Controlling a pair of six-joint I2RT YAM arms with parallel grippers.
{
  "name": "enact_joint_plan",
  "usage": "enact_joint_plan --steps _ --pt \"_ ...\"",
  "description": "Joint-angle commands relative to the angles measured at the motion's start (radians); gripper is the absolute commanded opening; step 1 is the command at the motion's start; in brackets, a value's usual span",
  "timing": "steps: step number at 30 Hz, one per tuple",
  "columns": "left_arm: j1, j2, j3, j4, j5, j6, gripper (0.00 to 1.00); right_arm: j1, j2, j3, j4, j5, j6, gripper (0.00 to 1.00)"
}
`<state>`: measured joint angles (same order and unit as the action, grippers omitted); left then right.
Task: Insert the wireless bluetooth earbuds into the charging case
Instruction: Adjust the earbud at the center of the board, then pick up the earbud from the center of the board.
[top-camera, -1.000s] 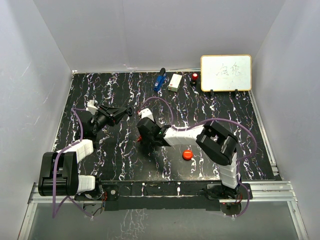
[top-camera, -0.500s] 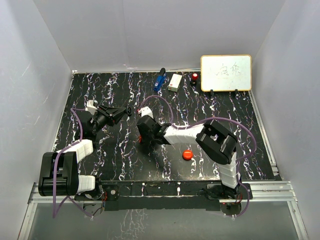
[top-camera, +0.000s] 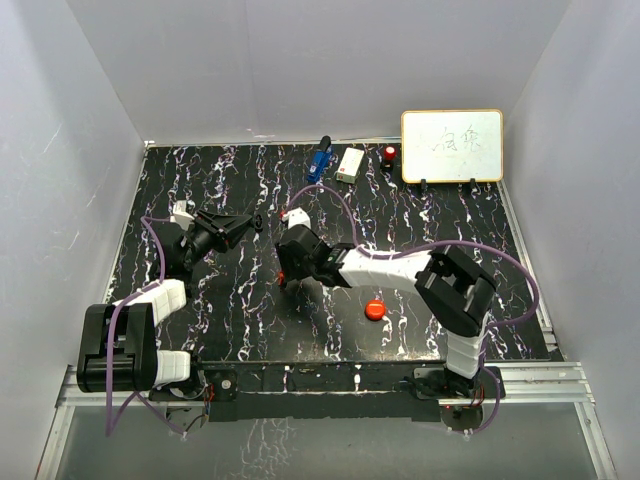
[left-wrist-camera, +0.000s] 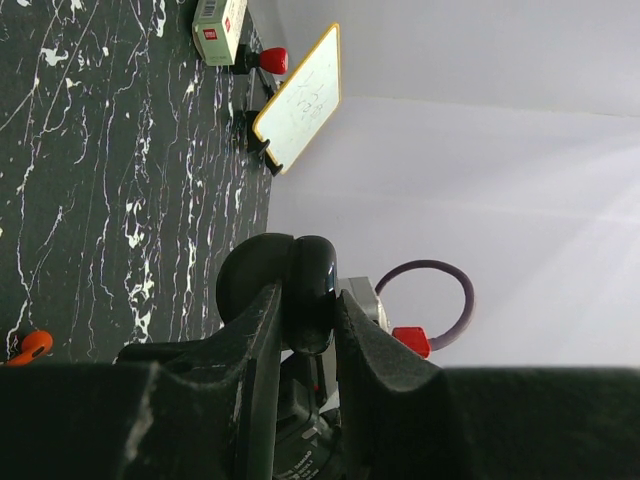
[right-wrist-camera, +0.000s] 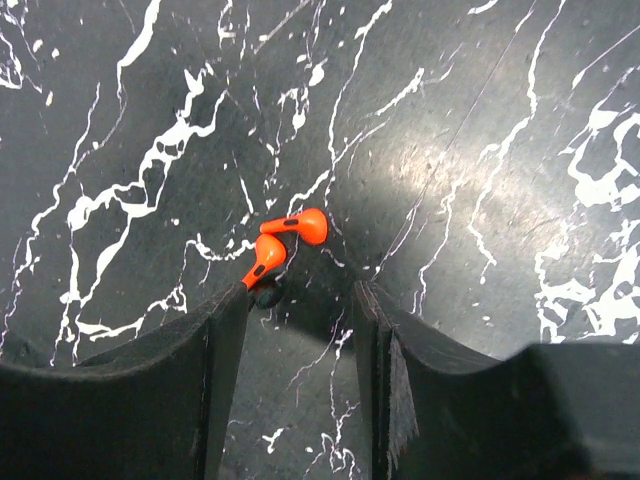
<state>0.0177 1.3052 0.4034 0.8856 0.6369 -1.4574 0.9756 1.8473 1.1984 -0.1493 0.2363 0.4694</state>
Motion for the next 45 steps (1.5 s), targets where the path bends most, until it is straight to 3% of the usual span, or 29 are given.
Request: enact_joint_plan --steps 1,13,45 --pt "0.006 -0.014 -0.008 0.027 0.018 -0.009 0.0 0.022 -0.006 0.014 -0.013 -0.028 0.038 0.44" --pt "0.007 -0.023 -0.012 0.021 0.018 -0.008 0.0 0.048 0.032 0.021 -0.038 0.027 0.054 0.43" --pt "0.02 -0.009 -0.027 0.056 0.03 -0.023 0.0 0.047 0.111 0.096 -0.021 -0.036 0.087 0.38"
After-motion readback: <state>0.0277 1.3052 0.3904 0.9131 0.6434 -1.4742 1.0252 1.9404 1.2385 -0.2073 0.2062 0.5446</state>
